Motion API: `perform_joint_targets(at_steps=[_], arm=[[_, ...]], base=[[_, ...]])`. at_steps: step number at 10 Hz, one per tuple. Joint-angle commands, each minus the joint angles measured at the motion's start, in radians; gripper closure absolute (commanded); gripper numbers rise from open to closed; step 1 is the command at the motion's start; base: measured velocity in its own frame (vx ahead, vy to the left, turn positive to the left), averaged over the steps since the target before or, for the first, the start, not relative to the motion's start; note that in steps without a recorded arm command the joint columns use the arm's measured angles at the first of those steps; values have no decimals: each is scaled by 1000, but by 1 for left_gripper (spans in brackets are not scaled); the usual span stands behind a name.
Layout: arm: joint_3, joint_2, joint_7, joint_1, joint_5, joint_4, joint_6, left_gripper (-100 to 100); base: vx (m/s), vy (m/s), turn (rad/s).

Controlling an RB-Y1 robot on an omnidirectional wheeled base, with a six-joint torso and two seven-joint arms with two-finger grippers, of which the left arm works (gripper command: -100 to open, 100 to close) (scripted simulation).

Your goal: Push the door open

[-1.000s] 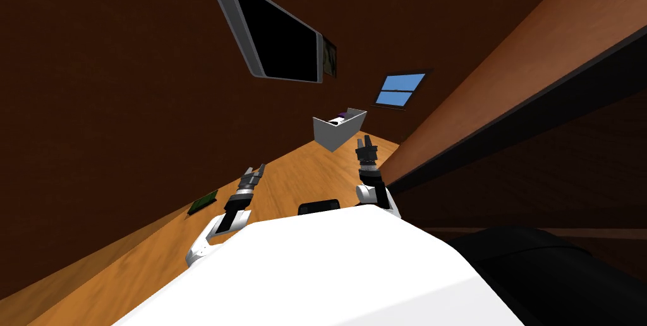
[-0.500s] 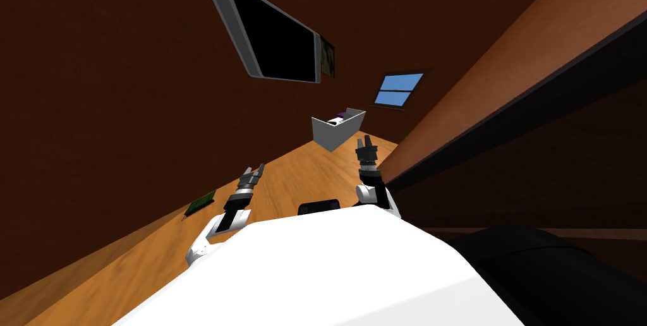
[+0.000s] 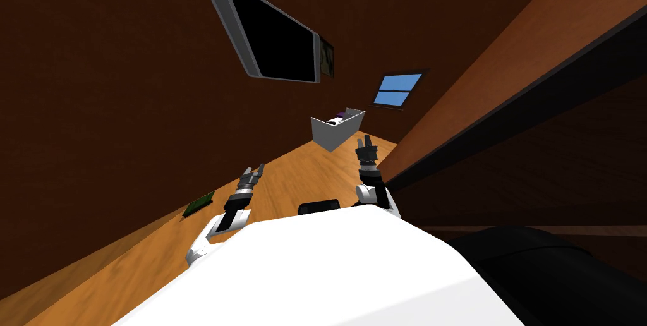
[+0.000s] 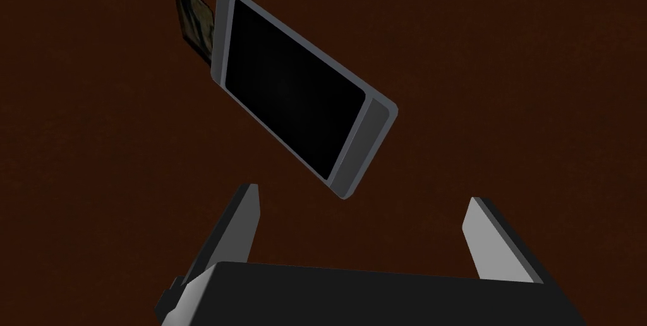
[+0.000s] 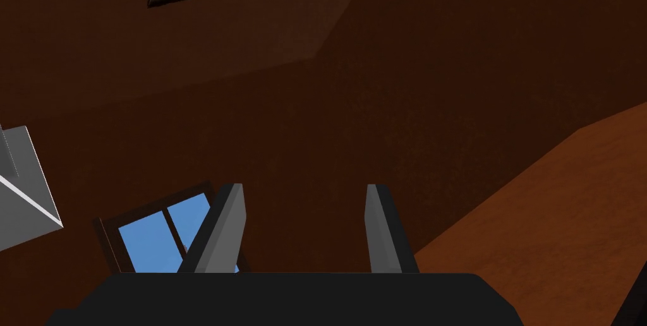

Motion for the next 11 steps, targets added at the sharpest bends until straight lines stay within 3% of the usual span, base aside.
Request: perform_joint_targets(at_steps=[1, 5, 6, 11], arm=[[0, 0, 0, 0, 0, 0, 0, -100], [0, 0, 0, 0, 0, 0, 0, -100], [13, -4, 3, -7, -18, 3, 0, -100], [24, -9, 6, -13, -35, 7, 1, -100]], base=[[-8, -14, -39], [4, 5, 18], [-6, -66, -24], [-16, -86, 24]])
